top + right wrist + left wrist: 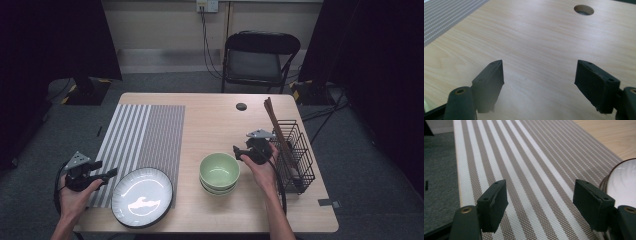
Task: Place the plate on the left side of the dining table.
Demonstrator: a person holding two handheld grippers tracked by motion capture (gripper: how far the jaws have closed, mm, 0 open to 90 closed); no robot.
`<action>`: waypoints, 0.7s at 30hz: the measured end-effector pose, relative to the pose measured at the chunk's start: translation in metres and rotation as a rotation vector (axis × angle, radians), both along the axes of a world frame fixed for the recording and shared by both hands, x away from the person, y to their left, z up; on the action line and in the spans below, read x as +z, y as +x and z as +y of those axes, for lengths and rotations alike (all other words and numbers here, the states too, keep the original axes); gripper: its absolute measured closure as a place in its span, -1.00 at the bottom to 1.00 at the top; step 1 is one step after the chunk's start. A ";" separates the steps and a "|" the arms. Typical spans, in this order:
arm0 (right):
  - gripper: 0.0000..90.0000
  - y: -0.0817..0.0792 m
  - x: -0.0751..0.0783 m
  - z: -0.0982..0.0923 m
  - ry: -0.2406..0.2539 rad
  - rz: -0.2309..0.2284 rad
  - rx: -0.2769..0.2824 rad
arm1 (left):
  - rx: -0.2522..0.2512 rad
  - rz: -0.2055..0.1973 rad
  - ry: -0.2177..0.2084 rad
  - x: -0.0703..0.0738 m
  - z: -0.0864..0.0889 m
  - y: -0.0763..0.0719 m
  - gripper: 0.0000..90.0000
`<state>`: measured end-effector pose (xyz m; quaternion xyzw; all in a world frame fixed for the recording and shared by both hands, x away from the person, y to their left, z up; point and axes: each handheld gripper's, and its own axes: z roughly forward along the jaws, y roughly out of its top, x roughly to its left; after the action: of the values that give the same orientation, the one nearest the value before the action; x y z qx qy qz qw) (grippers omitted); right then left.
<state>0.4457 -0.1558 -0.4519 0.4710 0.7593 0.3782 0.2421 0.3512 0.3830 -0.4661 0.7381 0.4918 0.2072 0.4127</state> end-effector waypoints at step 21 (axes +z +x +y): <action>-0.21 -0.010 0.058 0.032 0.139 -0.103 0.128 | -0.105 -0.039 -0.063 0.024 -0.019 -0.007 -0.24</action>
<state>0.4359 -0.1241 -0.3942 0.4169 0.7463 0.4684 0.2229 0.3438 0.3635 -0.4421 0.7455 0.4504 0.1842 0.4555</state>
